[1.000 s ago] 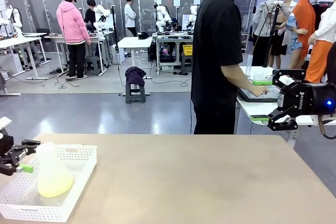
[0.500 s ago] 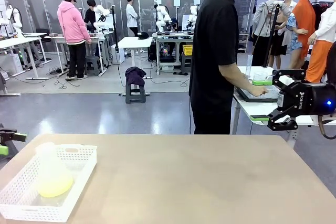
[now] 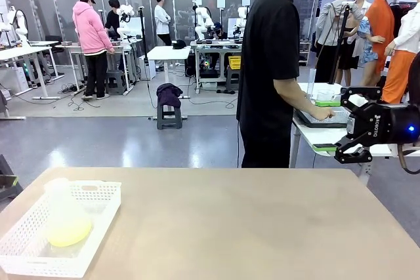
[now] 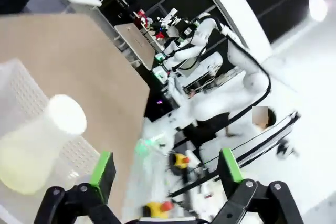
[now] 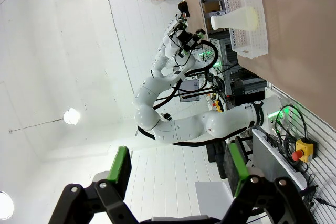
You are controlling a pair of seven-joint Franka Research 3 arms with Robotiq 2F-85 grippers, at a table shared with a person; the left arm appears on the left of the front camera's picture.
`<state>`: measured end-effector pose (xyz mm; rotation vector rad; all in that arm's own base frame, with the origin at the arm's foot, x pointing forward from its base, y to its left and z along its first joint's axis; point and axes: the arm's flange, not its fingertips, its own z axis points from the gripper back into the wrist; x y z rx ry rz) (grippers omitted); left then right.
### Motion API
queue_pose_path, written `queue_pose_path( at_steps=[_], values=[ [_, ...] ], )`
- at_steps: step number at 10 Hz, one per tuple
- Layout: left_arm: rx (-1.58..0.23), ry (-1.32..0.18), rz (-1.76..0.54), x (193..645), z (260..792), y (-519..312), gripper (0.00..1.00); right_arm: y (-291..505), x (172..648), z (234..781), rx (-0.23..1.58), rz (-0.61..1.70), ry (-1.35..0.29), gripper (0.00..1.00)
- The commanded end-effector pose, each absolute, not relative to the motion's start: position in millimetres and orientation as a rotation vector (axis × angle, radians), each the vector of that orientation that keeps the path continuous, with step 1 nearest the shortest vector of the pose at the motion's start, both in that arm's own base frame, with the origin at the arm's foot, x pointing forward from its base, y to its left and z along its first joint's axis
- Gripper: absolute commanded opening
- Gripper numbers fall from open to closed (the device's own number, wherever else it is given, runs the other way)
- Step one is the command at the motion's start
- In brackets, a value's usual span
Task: Prepare the solutions needed for the experiment.
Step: When the human places the Big flask in the center of the table, pick up the Big flask and place it in the left Organizing basket.
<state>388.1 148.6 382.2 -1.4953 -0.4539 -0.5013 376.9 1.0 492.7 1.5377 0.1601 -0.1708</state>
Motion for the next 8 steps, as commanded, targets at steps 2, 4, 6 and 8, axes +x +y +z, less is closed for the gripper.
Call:
queue_pose_path(
  at_steps=[2, 4, 6, 8],
  values=[
    [-1.501, -0.359, -0.393, 388, 393, 145, 1.00, 1, 377, 494, 1.544, -0.177, 0.165, 0.90],
    [-1.511, -0.385, -0.429, 386, 383, 147, 1.00, 1, 377, 494, 1.544, -0.177, 0.165, 0.90],
    [-1.511, -0.385, -0.429, 386, 383, 147, 1.00, 1, 377, 494, 1.544, -0.177, 0.165, 0.90],
    [-1.511, -0.385, -0.429, 386, 383, 147, 1.00, 1, 377, 494, 1.544, -0.177, 0.165, 0.90]
  ],
)
